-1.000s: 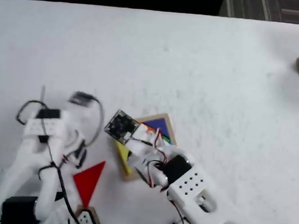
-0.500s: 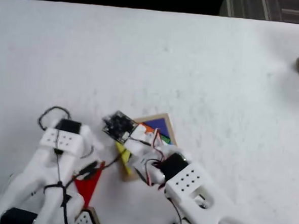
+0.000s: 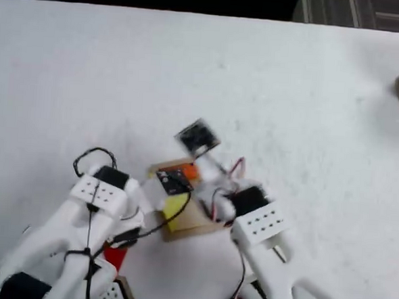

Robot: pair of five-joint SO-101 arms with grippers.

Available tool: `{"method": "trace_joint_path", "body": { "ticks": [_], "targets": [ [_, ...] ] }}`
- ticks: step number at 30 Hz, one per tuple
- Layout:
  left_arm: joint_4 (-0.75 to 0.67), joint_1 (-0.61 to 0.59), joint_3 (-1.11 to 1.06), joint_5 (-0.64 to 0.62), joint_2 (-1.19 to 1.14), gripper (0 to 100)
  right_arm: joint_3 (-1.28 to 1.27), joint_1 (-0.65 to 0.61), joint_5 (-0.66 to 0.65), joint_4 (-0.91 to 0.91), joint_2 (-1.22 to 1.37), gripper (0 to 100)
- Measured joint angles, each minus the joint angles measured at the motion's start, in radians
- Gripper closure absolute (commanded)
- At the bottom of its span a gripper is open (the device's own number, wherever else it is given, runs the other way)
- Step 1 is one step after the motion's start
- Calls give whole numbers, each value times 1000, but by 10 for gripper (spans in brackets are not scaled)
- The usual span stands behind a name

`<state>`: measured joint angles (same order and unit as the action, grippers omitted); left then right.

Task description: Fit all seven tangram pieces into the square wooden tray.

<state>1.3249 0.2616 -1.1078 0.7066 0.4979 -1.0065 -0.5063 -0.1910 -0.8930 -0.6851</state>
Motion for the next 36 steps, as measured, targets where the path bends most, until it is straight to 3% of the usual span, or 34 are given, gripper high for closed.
{"method": "trace_joint_path", "body": {
  "ticks": [5,9,26,36],
  "targets": [
    [-21,-3,71,-8,-167,980,52,74,37,2,-2,981],
    [-21,-35,138,-115,-275,980,60,81,37,2,-2,981],
    [-147,-244,204,-292,-322,979,60,74,37,2,-2,981],
    [72,-414,293,-292,40,933,60,35,37,2,-2,981]
  ]
}}
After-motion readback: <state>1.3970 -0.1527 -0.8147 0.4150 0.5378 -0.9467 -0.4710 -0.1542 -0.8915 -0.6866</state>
